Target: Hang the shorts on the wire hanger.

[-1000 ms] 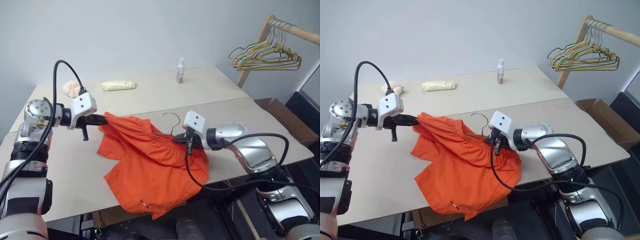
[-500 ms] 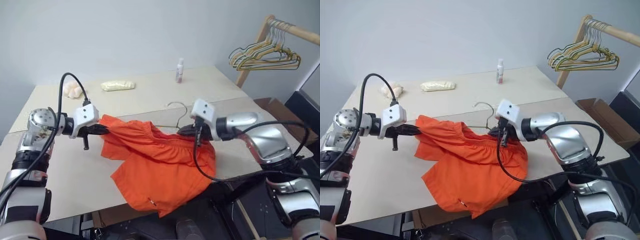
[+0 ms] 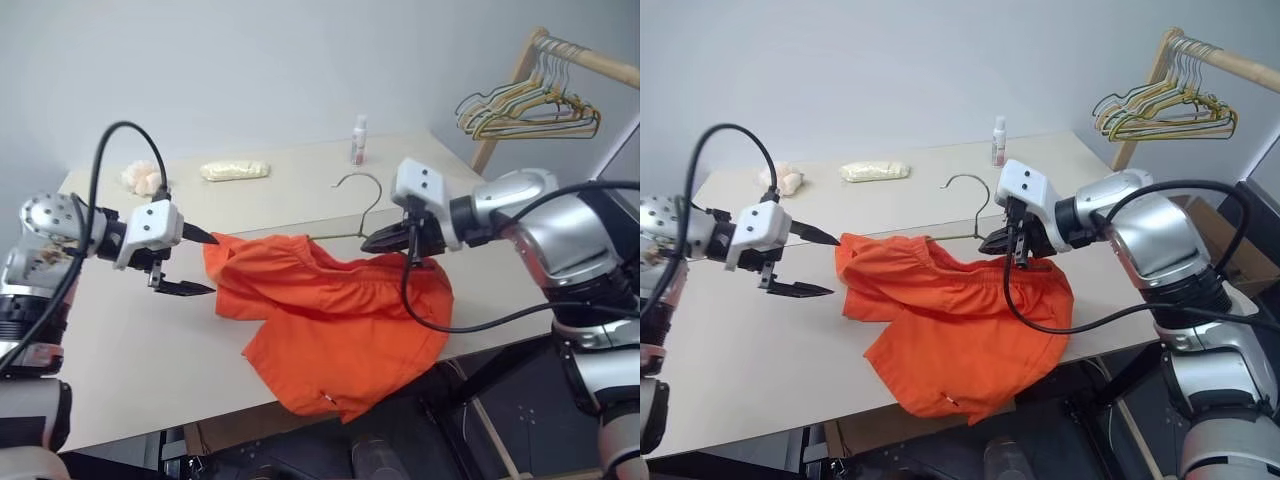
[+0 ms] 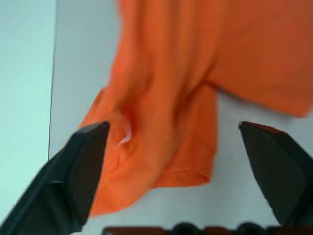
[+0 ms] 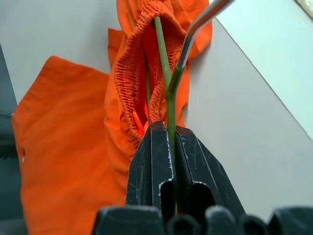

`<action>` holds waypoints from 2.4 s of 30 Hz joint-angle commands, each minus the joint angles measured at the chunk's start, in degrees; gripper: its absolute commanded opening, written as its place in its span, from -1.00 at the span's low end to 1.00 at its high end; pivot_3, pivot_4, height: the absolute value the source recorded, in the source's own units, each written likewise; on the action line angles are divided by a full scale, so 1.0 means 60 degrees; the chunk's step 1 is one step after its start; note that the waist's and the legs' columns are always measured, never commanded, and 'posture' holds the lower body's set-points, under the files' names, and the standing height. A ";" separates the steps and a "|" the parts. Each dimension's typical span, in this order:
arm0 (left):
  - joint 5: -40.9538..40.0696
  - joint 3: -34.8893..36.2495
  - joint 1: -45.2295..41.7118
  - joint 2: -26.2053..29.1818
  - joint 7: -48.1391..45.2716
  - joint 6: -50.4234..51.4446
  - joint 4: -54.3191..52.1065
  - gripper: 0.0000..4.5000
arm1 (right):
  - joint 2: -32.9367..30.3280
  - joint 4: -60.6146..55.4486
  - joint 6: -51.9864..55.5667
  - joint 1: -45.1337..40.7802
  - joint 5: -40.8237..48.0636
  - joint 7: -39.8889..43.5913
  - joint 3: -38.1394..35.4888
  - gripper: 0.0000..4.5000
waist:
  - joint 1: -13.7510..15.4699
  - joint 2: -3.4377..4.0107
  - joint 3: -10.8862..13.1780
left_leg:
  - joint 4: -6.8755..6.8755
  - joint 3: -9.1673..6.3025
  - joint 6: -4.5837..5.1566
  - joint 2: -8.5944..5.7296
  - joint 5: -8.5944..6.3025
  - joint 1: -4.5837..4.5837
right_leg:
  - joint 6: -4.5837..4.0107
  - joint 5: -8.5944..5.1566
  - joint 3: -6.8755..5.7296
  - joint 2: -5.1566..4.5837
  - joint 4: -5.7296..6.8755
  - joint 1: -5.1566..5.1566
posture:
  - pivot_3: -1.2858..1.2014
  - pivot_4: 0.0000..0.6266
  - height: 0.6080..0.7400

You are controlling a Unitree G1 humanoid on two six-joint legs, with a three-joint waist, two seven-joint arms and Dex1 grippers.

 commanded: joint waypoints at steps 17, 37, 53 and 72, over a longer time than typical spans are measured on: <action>0.1831 -0.1646 -0.2476 -0.3242 0.0427 -0.1215 0.2982 0.72 | 0.0512 0.0097 -0.0357 -0.1224 -0.0513 0.0632 0.0336 -1.00 | -0.0209 0.0000 -0.0003 | 0.0015 0.0002 0.0000 -0.0010 0.0001 -0.0017 | 0.0001 0.0000 -0.0013 -0.0008 -0.0004 -0.0002 | -0.16 -1.00 1.00; 0.1674 -0.1080 -0.2431 -0.3599 0.0673 -0.0866 0.3287 -1.00 | 0.0473 -0.0081 -0.0762 -0.0822 -0.0708 0.0272 0.0079 -0.75 | -0.0254 0.0000 -0.0003 | 0.0016 0.0001 0.0001 -0.0009 0.0000 -0.0021 | 0.0001 0.0001 -0.0009 -0.0008 -0.0003 -0.0007 | -0.17 -1.00 1.00; 0.1633 -0.0755 -0.1838 -0.3170 0.0703 -0.0270 0.2962 -1.00 | -0.2185 -0.1938 0.0164 0.2445 0.0175 -0.0491 -0.2495 0.98 | -0.0254 -0.0001 -0.0003 | 0.0014 0.0000 0.0007 -0.0004 -0.0003 -0.0024 | 0.0002 0.0000 -0.0008 -0.0011 -0.0016 0.0010 | -0.19 -1.00 1.00; 0.2304 -0.1131 -0.2340 -0.3292 0.0643 -0.1135 0.3548 -1.00 | -0.0420 -0.1300 0.0094 0.2405 -0.1017 -0.1779 0.0112 0.28 | -0.0497 0.0006 -0.0005 | 0.0014 0.0017 0.0008 -0.0004 -0.0003 -0.0012 | 0.0010 -0.0005 0.0016 -0.0008 -0.0014 0.0011 | -0.19 -1.00 1.00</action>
